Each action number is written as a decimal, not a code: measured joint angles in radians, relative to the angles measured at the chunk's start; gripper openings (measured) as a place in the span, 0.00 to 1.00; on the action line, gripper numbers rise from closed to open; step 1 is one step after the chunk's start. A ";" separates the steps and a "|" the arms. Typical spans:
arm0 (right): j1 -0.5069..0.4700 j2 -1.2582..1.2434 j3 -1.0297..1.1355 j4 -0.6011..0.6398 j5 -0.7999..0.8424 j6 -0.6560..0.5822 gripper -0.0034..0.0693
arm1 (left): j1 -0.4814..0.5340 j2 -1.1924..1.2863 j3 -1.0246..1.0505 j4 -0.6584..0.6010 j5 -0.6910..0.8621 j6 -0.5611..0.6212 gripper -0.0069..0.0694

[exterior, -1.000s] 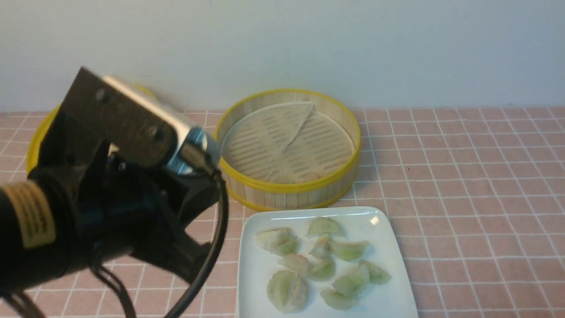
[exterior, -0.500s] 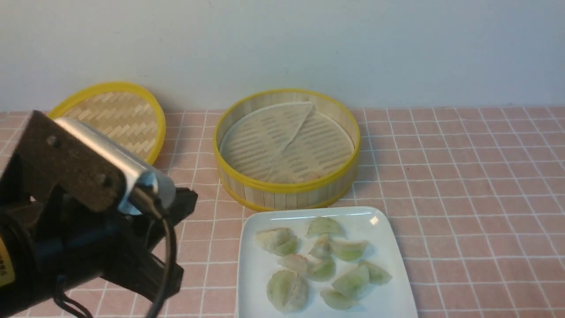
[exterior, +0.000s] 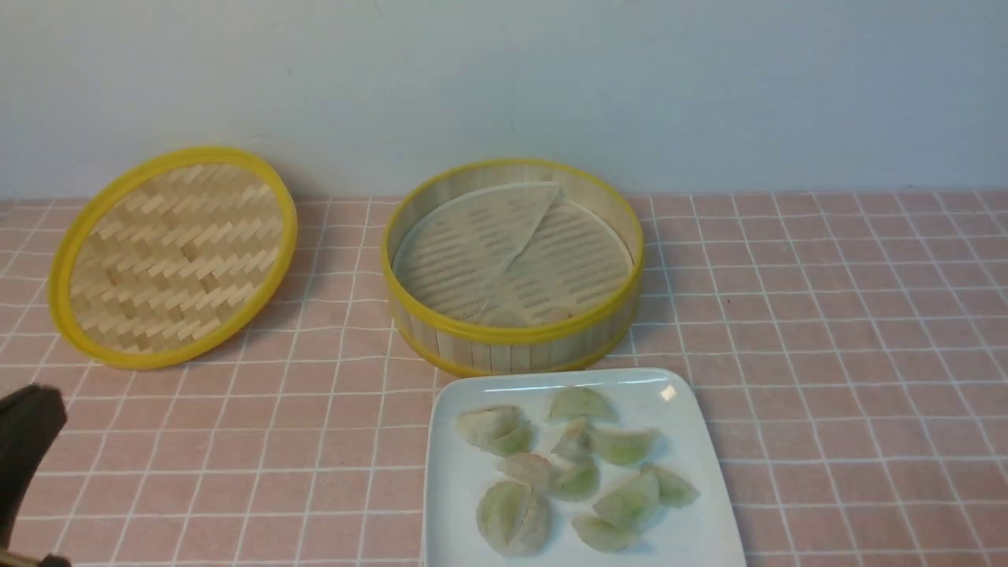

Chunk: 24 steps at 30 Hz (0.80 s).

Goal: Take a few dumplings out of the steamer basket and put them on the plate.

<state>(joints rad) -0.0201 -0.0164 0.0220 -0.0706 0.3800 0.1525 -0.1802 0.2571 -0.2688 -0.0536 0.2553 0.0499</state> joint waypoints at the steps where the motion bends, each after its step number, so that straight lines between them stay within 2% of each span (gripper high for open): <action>1: 0.000 0.000 0.000 0.000 0.000 0.000 0.03 | 0.038 -0.047 0.056 -0.008 -0.012 0.014 0.08; 4: 0.000 0.000 0.000 0.000 0.000 0.000 0.03 | 0.139 -0.178 0.217 -0.044 -0.026 0.032 0.08; 8: 0.000 0.000 0.000 0.000 0.000 0.000 0.03 | 0.180 -0.260 0.293 -0.052 0.026 0.036 0.08; 13: 0.000 0.000 0.000 0.000 0.000 0.000 0.03 | 0.181 -0.267 0.298 -0.033 0.121 0.037 0.08; 24: 0.000 0.000 0.000 0.000 0.000 0.000 0.03 | 0.181 -0.267 0.298 -0.030 0.124 0.037 0.08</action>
<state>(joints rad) -0.0201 -0.0164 0.0220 -0.0706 0.3800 0.1525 0.0006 -0.0097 0.0289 -0.0832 0.3788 0.0871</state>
